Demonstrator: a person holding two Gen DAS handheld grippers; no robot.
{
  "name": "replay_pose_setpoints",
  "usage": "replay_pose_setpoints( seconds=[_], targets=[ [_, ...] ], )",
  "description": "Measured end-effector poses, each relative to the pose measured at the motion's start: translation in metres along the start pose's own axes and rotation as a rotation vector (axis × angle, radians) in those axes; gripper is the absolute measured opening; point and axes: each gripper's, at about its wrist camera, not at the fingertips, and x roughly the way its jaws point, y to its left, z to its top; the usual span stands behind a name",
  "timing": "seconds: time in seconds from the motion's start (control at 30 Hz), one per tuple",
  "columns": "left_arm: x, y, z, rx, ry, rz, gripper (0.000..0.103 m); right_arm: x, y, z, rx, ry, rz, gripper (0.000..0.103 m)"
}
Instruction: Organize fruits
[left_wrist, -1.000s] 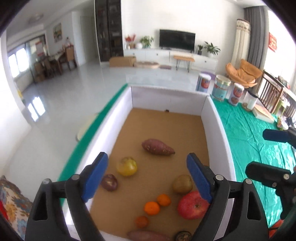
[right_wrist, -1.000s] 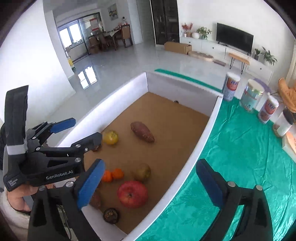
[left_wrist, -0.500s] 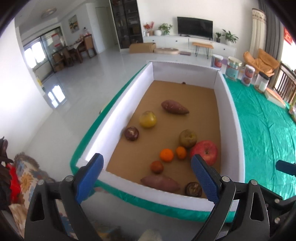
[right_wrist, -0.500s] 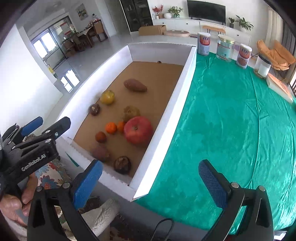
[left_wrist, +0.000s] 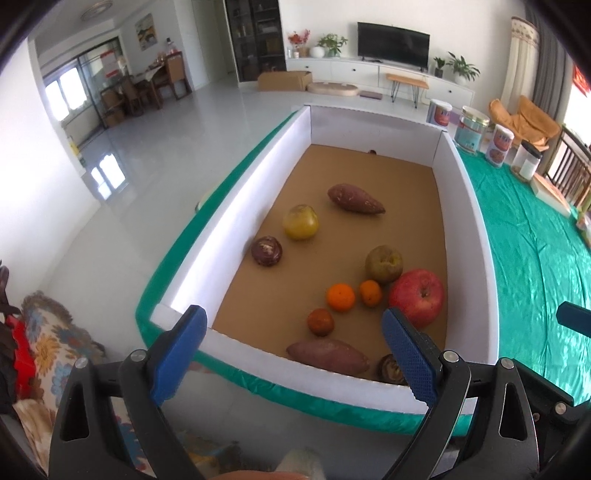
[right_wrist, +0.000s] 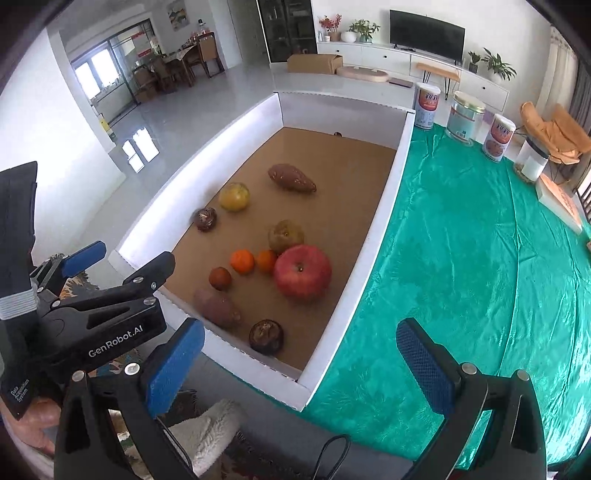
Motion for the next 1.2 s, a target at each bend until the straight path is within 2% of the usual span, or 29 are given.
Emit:
replay_pose_setpoints(
  seconds=[0.73,1.2],
  targets=[
    [0.002,0.006,0.004,-0.007,-0.001,-0.003,0.099,-0.004,-0.002,0.000,0.024,-0.024,-0.028,0.103],
    [0.003,-0.002,0.013,0.022,-0.024,0.026,0.099,-0.001,-0.006,0.007,0.014,-0.014,-0.038,0.103]
  ],
)
